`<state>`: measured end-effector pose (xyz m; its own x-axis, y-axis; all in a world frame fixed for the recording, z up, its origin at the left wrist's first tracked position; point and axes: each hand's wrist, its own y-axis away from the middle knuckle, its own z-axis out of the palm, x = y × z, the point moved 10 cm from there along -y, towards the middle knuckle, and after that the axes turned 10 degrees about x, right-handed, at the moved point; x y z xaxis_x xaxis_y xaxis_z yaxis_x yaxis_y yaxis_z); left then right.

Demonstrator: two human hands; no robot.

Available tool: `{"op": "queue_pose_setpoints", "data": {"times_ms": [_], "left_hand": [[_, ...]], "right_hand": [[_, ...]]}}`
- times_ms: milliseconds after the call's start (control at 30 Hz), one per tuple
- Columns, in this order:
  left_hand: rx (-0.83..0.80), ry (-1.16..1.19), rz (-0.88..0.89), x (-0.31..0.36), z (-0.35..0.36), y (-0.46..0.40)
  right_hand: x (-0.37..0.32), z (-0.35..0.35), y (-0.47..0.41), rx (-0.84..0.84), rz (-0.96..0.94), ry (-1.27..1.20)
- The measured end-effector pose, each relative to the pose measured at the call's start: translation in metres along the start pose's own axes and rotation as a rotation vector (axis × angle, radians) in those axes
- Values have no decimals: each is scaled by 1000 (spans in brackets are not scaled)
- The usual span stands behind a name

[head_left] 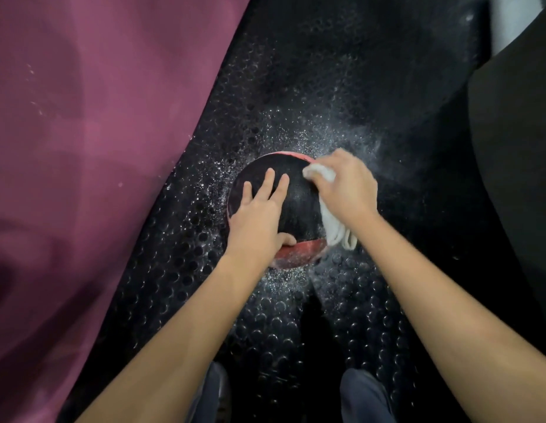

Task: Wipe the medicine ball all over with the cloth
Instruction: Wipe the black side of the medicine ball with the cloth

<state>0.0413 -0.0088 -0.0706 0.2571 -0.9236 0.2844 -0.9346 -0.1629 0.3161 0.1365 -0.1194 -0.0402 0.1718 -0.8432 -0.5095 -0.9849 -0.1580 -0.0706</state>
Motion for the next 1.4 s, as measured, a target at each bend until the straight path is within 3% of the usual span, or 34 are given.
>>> {"op": "queue_pose_setpoints", "data": {"times_ms": [100, 267, 433, 600, 767, 1000, 1133, 1300, 1400], "left_hand": [[7, -40, 13, 8, 0, -1], [20, -44, 16, 5, 0, 1], [25, -58, 28, 10, 3, 3], [38, -27, 20, 6, 1, 2], [41, 41, 18, -4, 1, -3], [60, -12, 141, 3, 9, -1], [94, -26, 100, 6, 5, -17], [108, 1, 57, -1, -5, -28], [119, -51, 60, 6, -1, -25]], "right_hand": [[16, -2, -22, -10, 129, 24], [-18, -2, 12, -17, -109, 54], [-10, 5, -30, -38, 7, 107], [-35, 9, -2, -79, -206, 157], [11, -2, -18, -30, 104, 26], [15, 8, -44, -72, 141, 37], [3, 5, -42, -4, 32, 103], [-19, -8, 25, 141, -204, 12], [-9, -11, 4, 169, -151, 28]]}}
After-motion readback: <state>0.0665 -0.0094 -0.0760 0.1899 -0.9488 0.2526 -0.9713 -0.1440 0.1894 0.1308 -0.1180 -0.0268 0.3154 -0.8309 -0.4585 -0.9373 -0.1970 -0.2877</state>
